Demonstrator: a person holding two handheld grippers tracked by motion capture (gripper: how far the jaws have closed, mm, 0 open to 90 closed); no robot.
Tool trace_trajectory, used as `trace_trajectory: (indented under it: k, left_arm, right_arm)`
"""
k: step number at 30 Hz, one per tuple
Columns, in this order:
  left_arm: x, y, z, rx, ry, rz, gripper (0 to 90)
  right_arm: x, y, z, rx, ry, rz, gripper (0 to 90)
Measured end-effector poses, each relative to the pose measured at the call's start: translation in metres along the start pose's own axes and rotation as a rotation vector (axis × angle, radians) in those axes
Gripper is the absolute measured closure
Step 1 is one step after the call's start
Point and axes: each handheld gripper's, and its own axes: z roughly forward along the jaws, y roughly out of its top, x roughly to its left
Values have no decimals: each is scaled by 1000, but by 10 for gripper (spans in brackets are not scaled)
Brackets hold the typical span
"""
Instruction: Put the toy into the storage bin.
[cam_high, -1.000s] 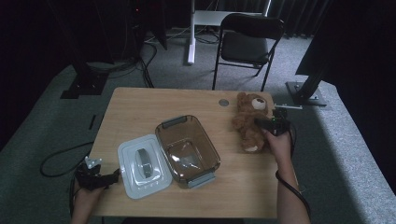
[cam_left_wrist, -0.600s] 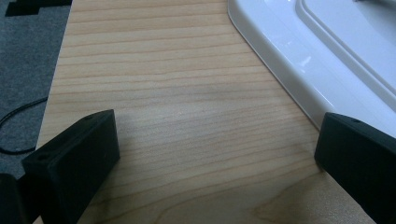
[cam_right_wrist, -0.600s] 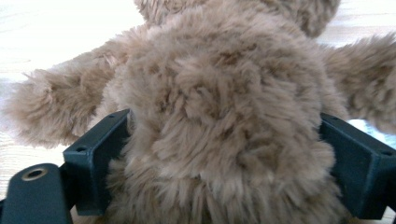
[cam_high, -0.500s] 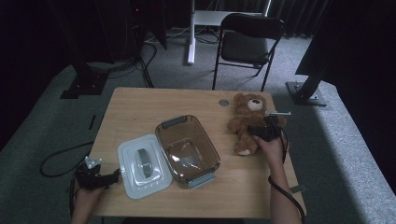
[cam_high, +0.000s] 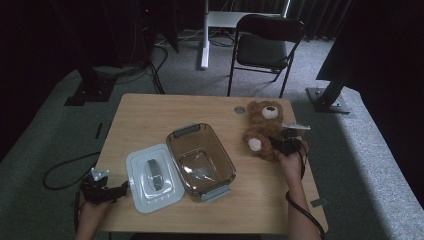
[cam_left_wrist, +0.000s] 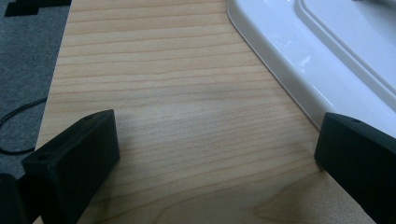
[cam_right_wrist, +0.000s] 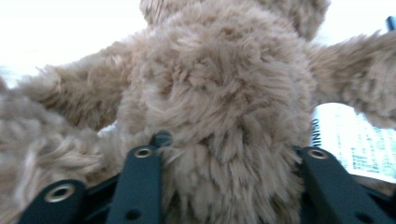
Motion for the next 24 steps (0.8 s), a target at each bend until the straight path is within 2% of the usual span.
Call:
trace_trajectory:
  k: [2,3,8,12,13,17,20,21,24]
  left_arm:
    - [0,0,0,0,0,0,6]
    - [0,0,0,0,0,0,5]
    - [0,0,0,0,0,1,5]
    - [-3,0,0,1,-8,10,5]
    - [-3,0,0,1,-8,10,5]
    - [-7,1,1,1,-8,10,5]
    - [-9,2,2,2,-5,8,5]
    - [-10,2,2,2,-4,8,6]
    - [-12,3,2,0,-5,8,6]
  right_arm:
    - [1,1,-2,-9,6,10,624]
    - [2,2,-6,-9,9,-5,632]
    - [1,5,-16,-25,16,14,645]
    - [-1,10,-34,-73,14,22,646]
    - [-1,10,-34,-73,14,22,646]
    - [1,19,-53,-116,38,30,647]
    - [3,22,-59,-131,38,25,646]
    - [6,27,-67,-142,44,21,646]
    - [12,31,-76,-158,48,-1,646]
